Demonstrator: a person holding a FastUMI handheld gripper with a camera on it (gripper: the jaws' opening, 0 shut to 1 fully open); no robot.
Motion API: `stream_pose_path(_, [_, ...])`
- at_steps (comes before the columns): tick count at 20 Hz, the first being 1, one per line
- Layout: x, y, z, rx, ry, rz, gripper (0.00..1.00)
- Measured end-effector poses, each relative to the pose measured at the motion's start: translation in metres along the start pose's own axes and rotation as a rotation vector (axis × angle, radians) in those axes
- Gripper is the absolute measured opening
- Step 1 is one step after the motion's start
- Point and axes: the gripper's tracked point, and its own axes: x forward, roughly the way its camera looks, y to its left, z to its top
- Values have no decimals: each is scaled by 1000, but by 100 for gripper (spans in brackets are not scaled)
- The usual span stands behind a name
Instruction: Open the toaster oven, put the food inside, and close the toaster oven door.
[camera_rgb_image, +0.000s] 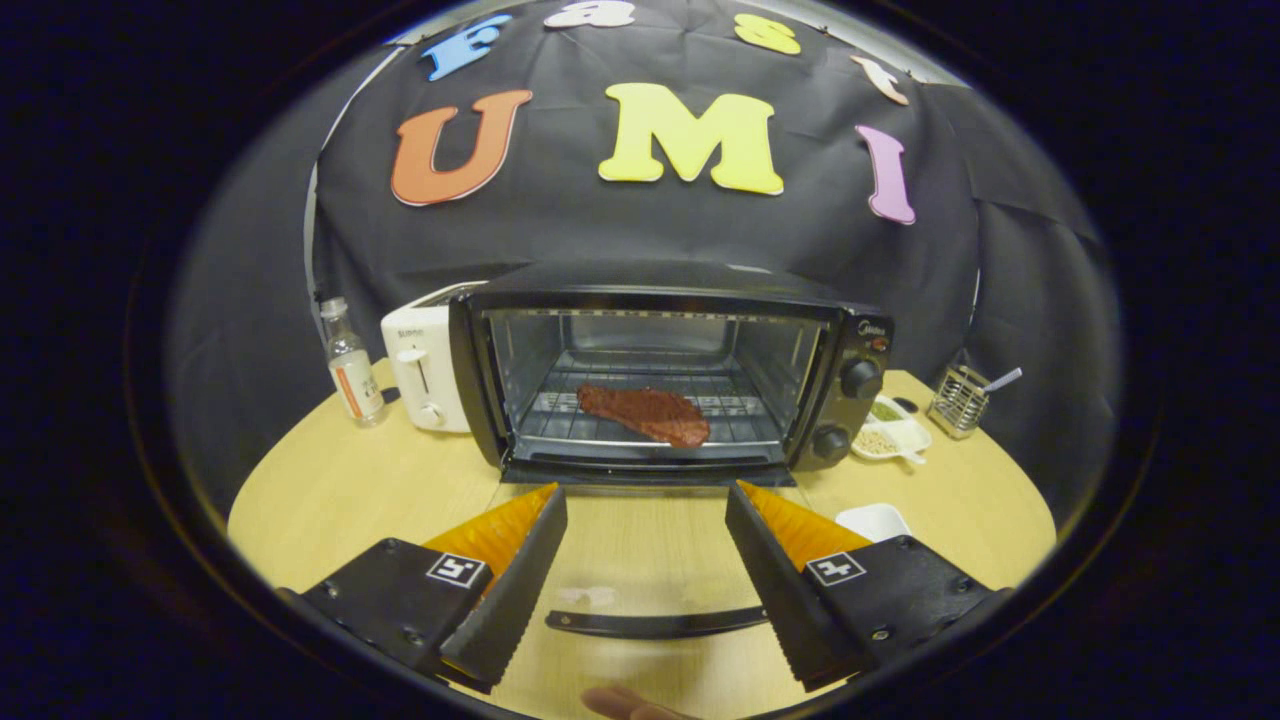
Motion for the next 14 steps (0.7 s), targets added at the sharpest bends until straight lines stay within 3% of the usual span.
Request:
stream_pose_path(8, [-41,1,78,-44,-201,61,100])
stream_pose_path(11, [-55,-7,69,-54,-186,66,100])
stream_pose_path(14, [-54,-19,19,-41,-66,50,100])
